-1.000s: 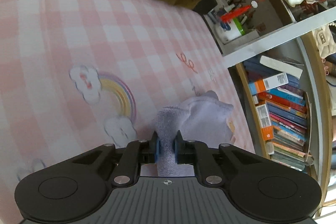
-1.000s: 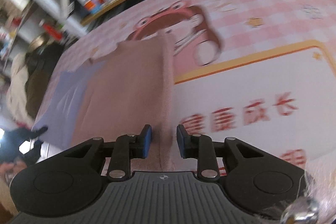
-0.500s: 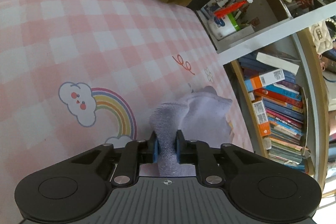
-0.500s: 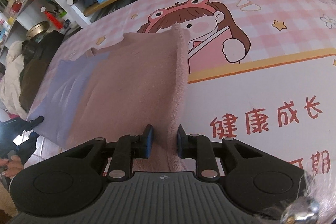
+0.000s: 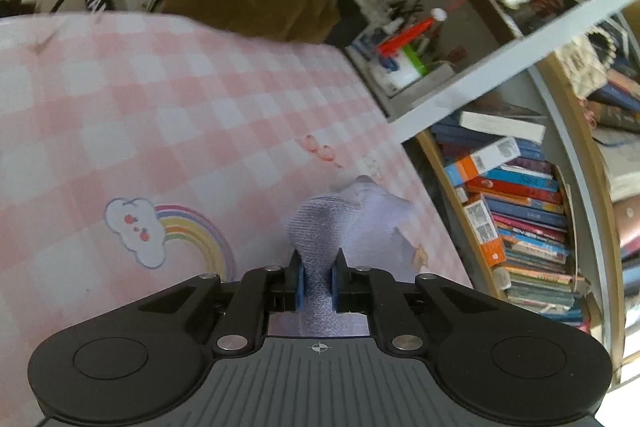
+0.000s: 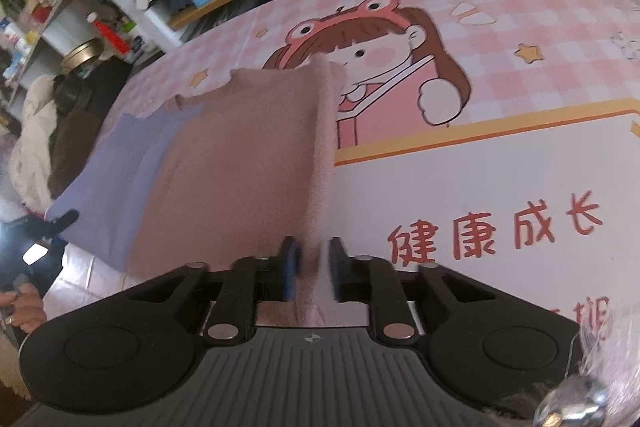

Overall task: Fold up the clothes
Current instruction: 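Grasp the hem with the left gripper while the right gripper grasps the mauve hem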

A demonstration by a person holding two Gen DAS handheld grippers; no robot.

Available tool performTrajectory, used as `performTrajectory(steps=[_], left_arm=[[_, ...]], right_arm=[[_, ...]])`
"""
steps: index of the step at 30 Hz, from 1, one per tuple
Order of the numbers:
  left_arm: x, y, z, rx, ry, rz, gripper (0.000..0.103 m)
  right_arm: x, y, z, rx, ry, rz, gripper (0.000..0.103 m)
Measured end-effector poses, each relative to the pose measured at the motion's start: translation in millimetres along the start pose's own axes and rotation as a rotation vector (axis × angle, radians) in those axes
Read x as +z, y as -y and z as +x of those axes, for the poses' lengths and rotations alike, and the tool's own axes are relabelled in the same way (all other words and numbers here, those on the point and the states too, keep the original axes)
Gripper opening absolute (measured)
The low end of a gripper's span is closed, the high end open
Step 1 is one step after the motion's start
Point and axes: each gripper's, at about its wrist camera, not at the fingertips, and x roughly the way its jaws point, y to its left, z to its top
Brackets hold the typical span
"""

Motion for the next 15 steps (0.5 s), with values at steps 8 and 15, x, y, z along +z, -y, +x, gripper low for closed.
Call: performTrajectory(steps=[8,15], left_arm=[[-25,103,-37,-0.136,0.064,0.368,0.008],[-105,194,-55,-0.259,-0.026,0.707,0.010]], right_arm=[[4,5,10,0.082,-0.014,-0.047,0.007],[5,13,11,0.137,-0.023,-0.069,0.007]])
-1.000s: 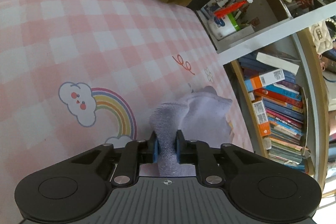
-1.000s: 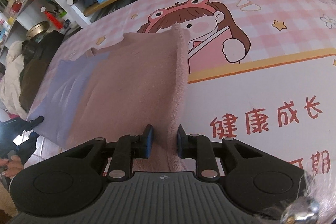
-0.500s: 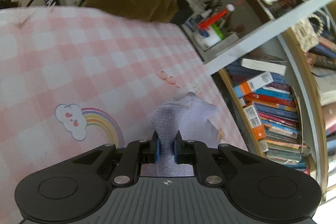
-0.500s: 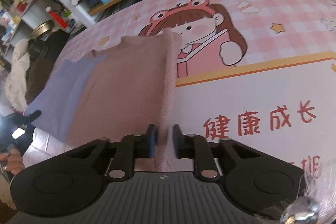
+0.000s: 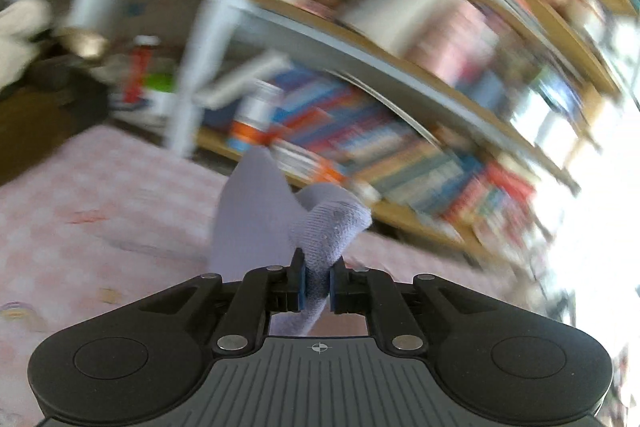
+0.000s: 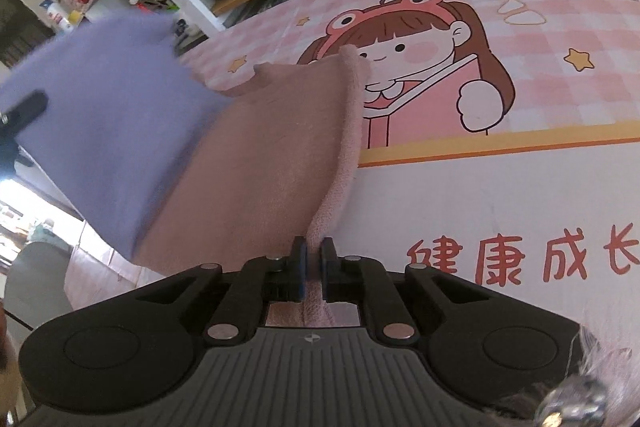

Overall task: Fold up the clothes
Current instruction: 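Grasp the hem with the left gripper while the right gripper grasps the mauve hem, then lift the hem with both grippers and fold it over toward the collar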

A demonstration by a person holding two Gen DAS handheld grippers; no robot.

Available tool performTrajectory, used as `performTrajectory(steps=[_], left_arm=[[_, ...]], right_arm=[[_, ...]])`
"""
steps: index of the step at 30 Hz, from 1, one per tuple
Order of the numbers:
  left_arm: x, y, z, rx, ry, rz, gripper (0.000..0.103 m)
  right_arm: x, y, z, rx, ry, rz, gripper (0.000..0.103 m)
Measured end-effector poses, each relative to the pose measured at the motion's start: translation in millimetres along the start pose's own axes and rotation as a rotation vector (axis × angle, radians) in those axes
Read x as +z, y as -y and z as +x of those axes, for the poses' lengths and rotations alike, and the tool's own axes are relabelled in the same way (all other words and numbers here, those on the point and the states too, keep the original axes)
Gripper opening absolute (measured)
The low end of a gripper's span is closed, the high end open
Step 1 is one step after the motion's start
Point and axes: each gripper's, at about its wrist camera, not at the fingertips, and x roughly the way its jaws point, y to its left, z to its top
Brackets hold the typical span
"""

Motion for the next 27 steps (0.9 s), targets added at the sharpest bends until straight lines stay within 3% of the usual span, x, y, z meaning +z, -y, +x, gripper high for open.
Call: performTrajectory(steps=[2,4,6,8,11,15,19,25,27], left_arm=[[-15,30,15,-0.034,-0.093,0.093,0.011],[-36,53,37,-0.043,-0.224,0.178,0.020],[-60,67,54,-0.020,-0.344,0.266,0.026],[-80,73,63,0.013,-0.404,0.338,0.030],[-89,70,64,0.018,-0.411,0.323,0.039],[-89,77,60,0.012,-0.401,0.315,0.051],[-82,84,41,-0.064,-0.356,0.316,0.052],[-49,38,4,0.048,-0.228,0.156,0.051],[-40,17,-3,0.119,-0.203,0.120,0.048]], right_arm=[[0,3,0,0.018,-0.002,-0.001,0.007],[-1,8,-2,0.038,-0.006,0.005,0.007],[-2,13,-6,0.055,-0.009,0.013,0.011],[-4,20,-14,0.068,-0.010,0.022,0.014],[-7,32,-27,0.079,0.001,0.051,0.021],[-3,45,-42,0.067,0.036,0.086,0.022],[8,50,-53,0.087,0.079,0.117,0.028],[26,29,-52,0.142,0.101,0.074,0.039],[32,17,-43,0.156,0.078,0.062,0.044]])
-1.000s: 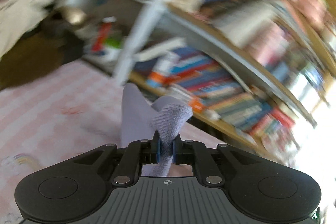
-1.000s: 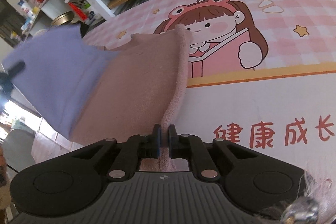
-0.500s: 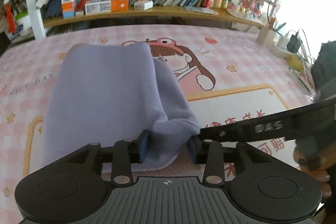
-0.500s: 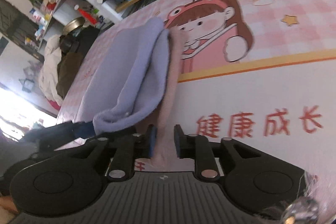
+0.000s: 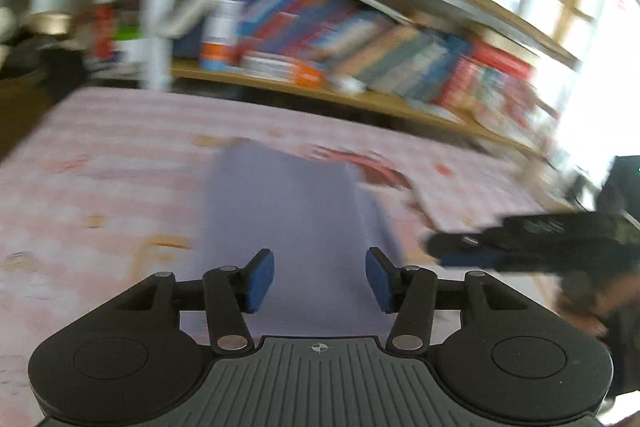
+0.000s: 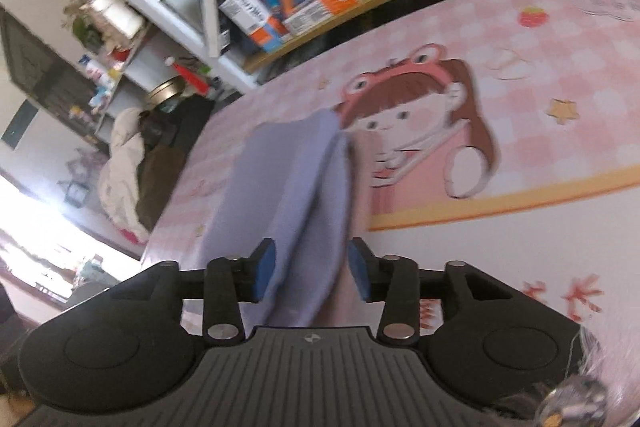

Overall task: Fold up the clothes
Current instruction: 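Lift the hem with both grippers and fold it over toward the collar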

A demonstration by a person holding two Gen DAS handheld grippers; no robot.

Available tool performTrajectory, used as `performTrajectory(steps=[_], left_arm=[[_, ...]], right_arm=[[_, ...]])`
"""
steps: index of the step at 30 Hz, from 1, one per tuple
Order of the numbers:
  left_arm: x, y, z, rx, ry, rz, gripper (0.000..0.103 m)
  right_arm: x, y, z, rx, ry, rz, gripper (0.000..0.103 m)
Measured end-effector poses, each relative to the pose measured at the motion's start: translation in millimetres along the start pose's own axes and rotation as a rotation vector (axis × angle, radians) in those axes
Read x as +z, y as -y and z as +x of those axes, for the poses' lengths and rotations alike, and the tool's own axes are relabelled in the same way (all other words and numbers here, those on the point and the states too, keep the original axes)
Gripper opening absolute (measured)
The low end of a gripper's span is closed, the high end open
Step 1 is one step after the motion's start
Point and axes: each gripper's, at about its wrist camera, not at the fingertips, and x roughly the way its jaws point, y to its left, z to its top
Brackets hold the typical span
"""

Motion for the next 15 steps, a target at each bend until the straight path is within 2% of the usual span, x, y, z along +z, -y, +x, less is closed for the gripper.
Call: performTrajectory(steps=[2,4,5,7,8,10,12,15], left_arm=[[2,-14,2,0.062,-0.001,0.010,0.039],[2,-23,8,0.075,-0.004,0.021,0.033],[2,-27,13,0.065,-0.009,0.022,0.026],[1,-26,21,0.030,-0.025,0.050,0.022],[1,-25,26,0.013,-0.035,0.065,0.021],[-2,-21,36,-0.007,-0.080,0.098,0.021],[-7,-20,44,0.001,-0.120,0.120,0.021],[-9,-27,47,-0.029,-0.131,0.088,0.022]], right_arm=[[5,-12,17,0.000,-0.057,-0.003,0.045],[9,-23,35,-0.004,-0.095,-0.010,0.051],[11,-28,43,-0.007,-0.102,-0.013,0.053],[14,-33,59,-0.028,-0.111,-0.010,0.053],[15,-33,66,-0.045,-0.116,0.002,0.051],[13,-31,75,-0.070,-0.136,0.018,0.012],[10,-33,69,-0.052,-0.132,0.008,0.011],[2,-47,34,0.076,-0.051,-0.078,0.010]])
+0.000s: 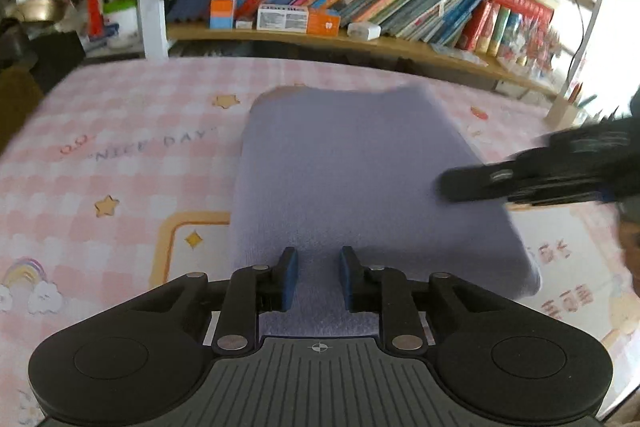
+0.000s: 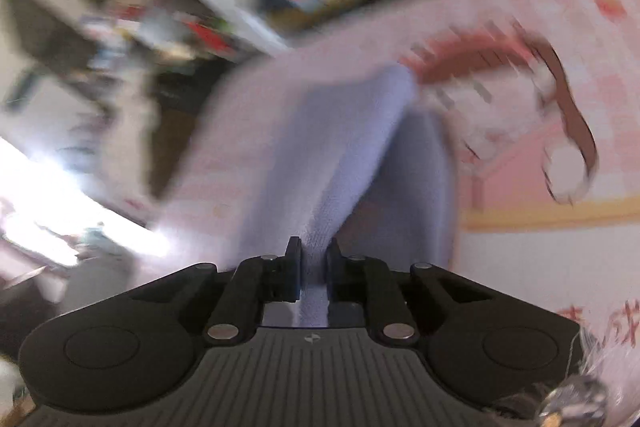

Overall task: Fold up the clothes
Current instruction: 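Lift the hem with both grippers and fold it over toward the collar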

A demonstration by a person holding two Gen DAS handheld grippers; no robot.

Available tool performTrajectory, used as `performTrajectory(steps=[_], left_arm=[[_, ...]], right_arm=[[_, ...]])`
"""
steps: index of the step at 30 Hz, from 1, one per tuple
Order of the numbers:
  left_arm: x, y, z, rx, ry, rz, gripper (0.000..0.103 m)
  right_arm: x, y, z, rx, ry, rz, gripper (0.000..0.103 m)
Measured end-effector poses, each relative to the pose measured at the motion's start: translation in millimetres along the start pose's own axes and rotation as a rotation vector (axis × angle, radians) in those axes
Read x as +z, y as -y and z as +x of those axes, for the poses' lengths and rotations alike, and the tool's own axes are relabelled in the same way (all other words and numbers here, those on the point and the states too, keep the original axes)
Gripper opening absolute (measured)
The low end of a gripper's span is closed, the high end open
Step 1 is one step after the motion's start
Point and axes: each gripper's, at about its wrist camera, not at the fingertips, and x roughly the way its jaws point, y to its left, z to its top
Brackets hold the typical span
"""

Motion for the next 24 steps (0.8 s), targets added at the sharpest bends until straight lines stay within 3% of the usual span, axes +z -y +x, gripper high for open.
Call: performTrajectory(steps=[1,5,7,10,13,17,19,24], left_arm=[[-1,-1,1,-0.007,-0.004,-0.011,0.023],[-5,4,4,-0.017,-0.014,-0.002,0.025],[-5,10,5,-0.006,-0.015,0.031,0.026],[-3,12,3,0.000,-0.016,0.064,0.027],[1,6,-9,-0.006,0.007,0.039,0.027],[4,-6,-25,0.007,0.050,0.002,0.030],[5,-12,-30,0.023,0.058,-0.013,0.032],[2,-19,-34,0.061,0.061,-0.050,0.040]], right_arm=[[-4,-1,-6,-0.004,0.001,0.005,0.010],[-18,25,6,-0.163,-0.037,0.130,0.010],[-23,45,14,-0.167,-0.040,0.213,0.010],[-22,40,10,-0.176,-0.037,0.184,0.013],[-23,33,4,-0.204,-0.020,0.148,0.025],[-27,27,-12,-0.248,0.012,0.106,0.031],[-30,23,-21,-0.283,0.026,0.097,0.046],[-44,17,-35,-0.373,0.030,0.077,0.067]])
